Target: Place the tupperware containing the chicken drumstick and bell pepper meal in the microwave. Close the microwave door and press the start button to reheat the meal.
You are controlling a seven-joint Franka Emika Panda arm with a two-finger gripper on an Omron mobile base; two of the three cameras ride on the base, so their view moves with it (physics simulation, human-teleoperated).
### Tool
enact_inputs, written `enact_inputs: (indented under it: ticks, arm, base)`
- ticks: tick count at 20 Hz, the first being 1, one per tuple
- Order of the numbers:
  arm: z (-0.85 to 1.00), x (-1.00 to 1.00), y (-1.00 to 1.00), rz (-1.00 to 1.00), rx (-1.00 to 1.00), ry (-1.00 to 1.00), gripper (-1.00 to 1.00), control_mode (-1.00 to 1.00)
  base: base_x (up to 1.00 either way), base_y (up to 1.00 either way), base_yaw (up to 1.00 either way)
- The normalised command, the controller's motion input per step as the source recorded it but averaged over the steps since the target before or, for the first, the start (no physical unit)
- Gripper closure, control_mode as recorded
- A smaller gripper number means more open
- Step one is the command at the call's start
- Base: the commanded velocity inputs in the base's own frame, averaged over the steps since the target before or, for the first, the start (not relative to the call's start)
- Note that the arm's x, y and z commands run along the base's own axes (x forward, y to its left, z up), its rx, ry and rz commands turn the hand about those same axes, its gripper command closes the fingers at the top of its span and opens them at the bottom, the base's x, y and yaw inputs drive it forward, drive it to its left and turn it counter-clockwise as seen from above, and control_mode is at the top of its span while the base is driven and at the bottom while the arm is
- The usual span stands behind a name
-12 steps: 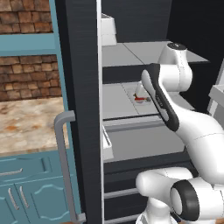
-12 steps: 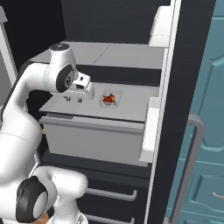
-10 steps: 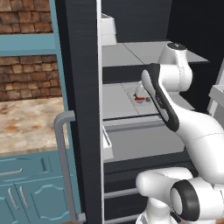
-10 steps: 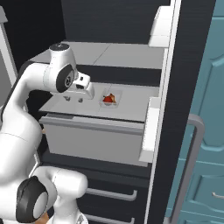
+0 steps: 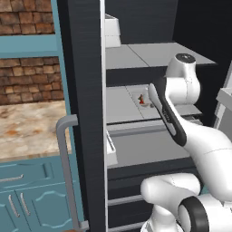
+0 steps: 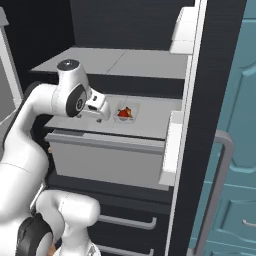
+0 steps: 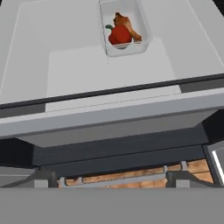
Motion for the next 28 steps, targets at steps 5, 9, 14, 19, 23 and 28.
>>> enact_inputs:
  ticks: [5,9,14,19,23,28]
  arm:
    - [-0.17,0.0,-0.18,-0.1,0.05,-0.12,-1.0,-1.0]
    - [-0.12,0.0,-0.22,-0.09,0.06,-0.16,-1.0,-1.0]
    - [-0.05,0.08,-0.02,-0.04,0.03,-0.22,-1.0,-1.0]
    - [-0.04,0.19,0.0,0.0,0.01,-0.14,-1.0,-1.0]
    - [-0.1,0.44,-0.03,0.0,0.0,0.0,-1.0,-1.0]
    - [-0.07,0.43,-0.02,0.0,0.0,0.03,-1.0,-1.0]
  base:
    - [0.0,0.0,0.0]
    - [0.0,0.0,0.0]
    - [0.0,0.0,0.0]
    - [0.0,0.0,0.0]
    - [0.0,0.0,0.0]
    - [0.0,0.0,0.0]
